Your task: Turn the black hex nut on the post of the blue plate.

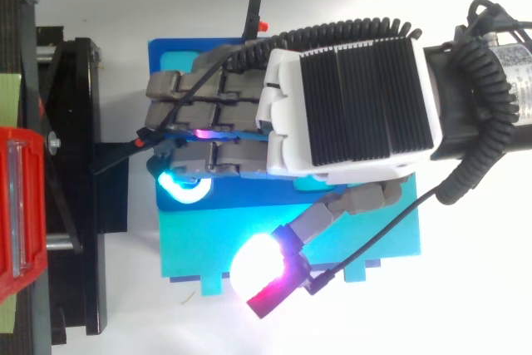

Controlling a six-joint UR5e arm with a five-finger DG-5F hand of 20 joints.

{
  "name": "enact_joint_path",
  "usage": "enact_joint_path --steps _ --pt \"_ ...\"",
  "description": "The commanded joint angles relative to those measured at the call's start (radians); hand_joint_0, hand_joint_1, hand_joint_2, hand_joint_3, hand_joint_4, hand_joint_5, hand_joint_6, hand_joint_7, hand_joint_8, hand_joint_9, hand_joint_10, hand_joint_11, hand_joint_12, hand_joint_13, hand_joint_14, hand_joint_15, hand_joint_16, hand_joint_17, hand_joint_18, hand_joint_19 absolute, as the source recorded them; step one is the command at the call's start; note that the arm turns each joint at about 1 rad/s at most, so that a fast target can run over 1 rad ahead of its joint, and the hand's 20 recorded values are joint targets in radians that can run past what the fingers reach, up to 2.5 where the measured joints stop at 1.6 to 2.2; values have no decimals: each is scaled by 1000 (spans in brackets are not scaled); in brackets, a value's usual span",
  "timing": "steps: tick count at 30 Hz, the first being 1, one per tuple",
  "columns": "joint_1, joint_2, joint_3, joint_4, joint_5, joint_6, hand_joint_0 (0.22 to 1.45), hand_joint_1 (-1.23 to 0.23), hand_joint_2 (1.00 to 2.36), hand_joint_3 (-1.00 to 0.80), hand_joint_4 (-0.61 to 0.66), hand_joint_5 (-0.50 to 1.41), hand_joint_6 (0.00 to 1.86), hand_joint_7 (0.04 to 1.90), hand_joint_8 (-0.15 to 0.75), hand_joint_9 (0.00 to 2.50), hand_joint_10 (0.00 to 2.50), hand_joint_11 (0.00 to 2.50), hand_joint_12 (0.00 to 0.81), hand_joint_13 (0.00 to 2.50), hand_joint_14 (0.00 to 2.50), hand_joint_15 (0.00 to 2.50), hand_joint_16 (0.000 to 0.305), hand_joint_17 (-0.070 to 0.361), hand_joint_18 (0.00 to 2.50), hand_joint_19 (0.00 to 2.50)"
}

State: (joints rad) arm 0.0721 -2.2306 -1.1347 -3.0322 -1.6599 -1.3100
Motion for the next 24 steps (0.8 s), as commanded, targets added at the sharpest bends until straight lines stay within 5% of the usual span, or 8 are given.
enact_joint_path --steps 1,24 --pt "0 0 0 -16 -3 0 479 -227 1000 -500 316 -148 503 973 273 407 0 0 362 341 0 44 54 121 368 390" --pt "-37 0 1 -16 -61 5 481 -227 1000 -500 315 -143 504 1006 273 416 0 0 361 352 1 50 54 121 376 389"
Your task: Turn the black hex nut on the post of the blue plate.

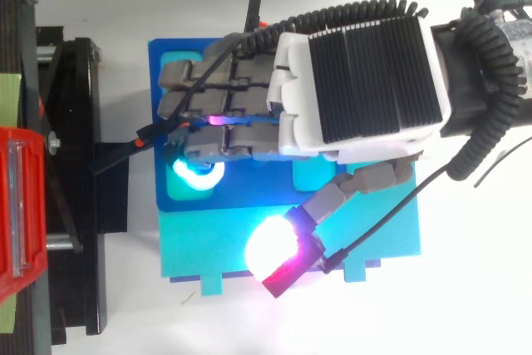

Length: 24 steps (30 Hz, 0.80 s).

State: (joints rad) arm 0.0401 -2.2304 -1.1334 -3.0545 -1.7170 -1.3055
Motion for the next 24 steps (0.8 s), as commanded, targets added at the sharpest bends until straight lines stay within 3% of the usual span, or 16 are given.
enact_joint_path --steps 1,24 --pt "-8 0 0 6 -6 0 481 -228 1000 -500 314 -143 504 1002 273 416 0 0 361 352 0 53 54 121 375 389" --pt "-52 0 -2 20 -56 -17 483 -234 1000 -500 319 -143 504 998 272 418 0 0 361 373 3 65 53 120 377 389"
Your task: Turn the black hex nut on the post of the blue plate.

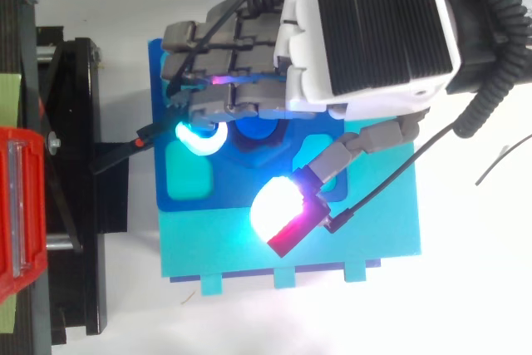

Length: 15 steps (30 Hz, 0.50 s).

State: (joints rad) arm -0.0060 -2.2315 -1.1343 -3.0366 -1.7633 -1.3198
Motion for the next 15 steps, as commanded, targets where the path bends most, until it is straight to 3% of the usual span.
enact_joint_path --steps 1,15 --pt "-9 0 -1 2 -13 -3 482 -235 1000 -500 318 -143 504 997 271 417 0 0 362 374 2 64 53 120 377 389" --pt "-51 1 -1 -14 -73 -7 484 -240 1000 -500 313 -143 504 998 273 423 0 0 360 384 2 74 53 120 387 390"
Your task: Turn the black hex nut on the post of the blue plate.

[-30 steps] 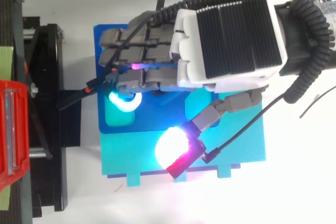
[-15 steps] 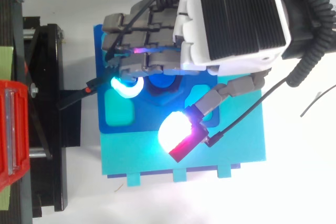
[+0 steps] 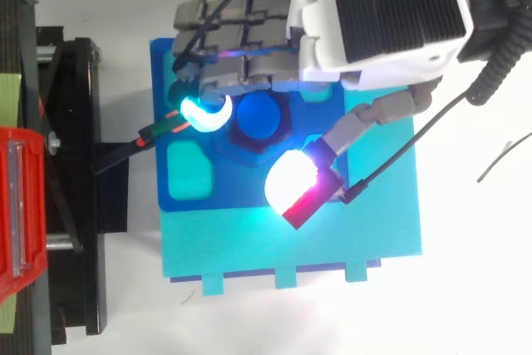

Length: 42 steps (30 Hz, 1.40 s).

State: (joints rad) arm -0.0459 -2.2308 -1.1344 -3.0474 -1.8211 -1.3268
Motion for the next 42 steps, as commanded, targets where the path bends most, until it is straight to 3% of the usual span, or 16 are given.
enact_joint_path --steps 1,7,15,24,28,34,38,40,42 --pt "-14 0 -1 -4 -18 -2 484 -241 1000 -500 316 -143 504 994 273 423 0 0 359 386 3 74 53 120 388 390" --pt "-45 0 -1 -11 -60 -3 484 -240 1000 -500 316 -143 504 997 272 421 0 0 359 390 4 74 53 120 386 390" --pt "-71 0 10 -7 -93 -2 484 -241 1000 -500 308 -144 504 996 271 420 0 0 359 393 2 76 53 119 381 390" --pt "-75 0 48 -39 -101 0 484 -241 1000 -500 314 -145 504 996 271 420 0 0 358 395 3 76 53 119 391 397" --pt "-63 0 70 -68 -95 6 485 -240 1000 -500 313 -145 504 989 271 420 0 0 358 397 3 80 53 119 396 396" --pt "-46 0 78 -51 -61 14 487 -247 1000 -500 303 -154 504 934 271 409 0 0 360 376 2 78 53 119 380 399" --pt "-15 0 78 -48 -6 17 487 -253 1000 -500 290 -164 503 894 271 400 0 0 360 355 2 68 53 119 377 396" --pt "27 0 78 -48 42 21 488 -254 1000 -500 289 -167 503 873 270 395 0 0 360 352 1 62 53 118 367 390" --pt "38 0 78 -51 69 23 487 -254 1000 -500 281 -168 503 864 269 392 0 0 361 343 2 62 53 119 365 391"
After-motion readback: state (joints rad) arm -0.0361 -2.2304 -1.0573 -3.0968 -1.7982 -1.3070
